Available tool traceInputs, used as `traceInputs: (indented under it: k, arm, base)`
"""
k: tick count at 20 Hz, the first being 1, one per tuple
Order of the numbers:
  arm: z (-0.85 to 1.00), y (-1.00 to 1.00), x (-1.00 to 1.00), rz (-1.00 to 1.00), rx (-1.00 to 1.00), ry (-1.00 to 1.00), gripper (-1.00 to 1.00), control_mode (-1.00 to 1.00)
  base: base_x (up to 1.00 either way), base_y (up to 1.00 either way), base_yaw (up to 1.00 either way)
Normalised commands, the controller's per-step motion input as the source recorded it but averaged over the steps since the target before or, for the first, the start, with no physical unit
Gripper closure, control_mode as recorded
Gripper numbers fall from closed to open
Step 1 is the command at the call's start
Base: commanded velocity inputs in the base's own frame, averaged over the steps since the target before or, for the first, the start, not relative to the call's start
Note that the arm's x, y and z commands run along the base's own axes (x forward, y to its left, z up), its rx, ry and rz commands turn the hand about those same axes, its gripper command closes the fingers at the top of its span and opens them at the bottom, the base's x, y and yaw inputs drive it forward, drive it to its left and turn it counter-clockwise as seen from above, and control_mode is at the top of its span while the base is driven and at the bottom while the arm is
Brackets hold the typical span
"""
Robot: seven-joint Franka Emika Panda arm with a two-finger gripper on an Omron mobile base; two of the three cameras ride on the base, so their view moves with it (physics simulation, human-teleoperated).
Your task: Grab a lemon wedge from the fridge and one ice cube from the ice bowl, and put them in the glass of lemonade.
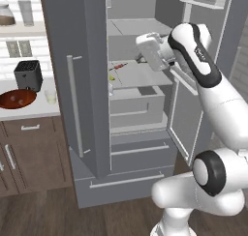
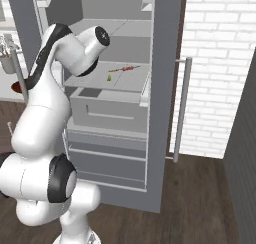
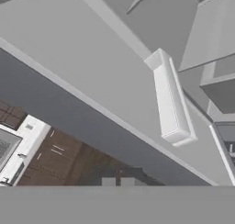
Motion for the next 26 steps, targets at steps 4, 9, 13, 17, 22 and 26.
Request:
traceInputs:
  k: [4, 9, 13, 17, 22, 26]
  arm:
    - [-0.34, 0.00, 0.62, 0.00, 0.00, 0.05, -1.00, -1.00]
    - [-0.01, 0.11, 1.00, 0.00, 0.00, 0.10, -1.00, -1.00]
    - [0.00, 0.38, 0.63, 0.00, 0.00, 0.12, -1.00, -1.00]
    - [-0.01, 0.68, 0.01, 0.00, 0.00, 0.15, -1.00, -1.00]
    - [0.00, 0.79, 0.00, 0.00, 0.00, 0.11, -1.00, -1.00]
    - [0.00, 0.84, 0.00, 0.00, 0.00, 0.02, -1.00, -1.00]
  base:
    - [0.00, 0.00, 0.00]
    - [0.00, 0.00, 0.00]
    - [0.00, 0.00, 0.00]
    - [0.00, 0.00, 0.00]
    - [0.00, 0.00, 0.00]
    - [0.00, 0.00, 0.00]
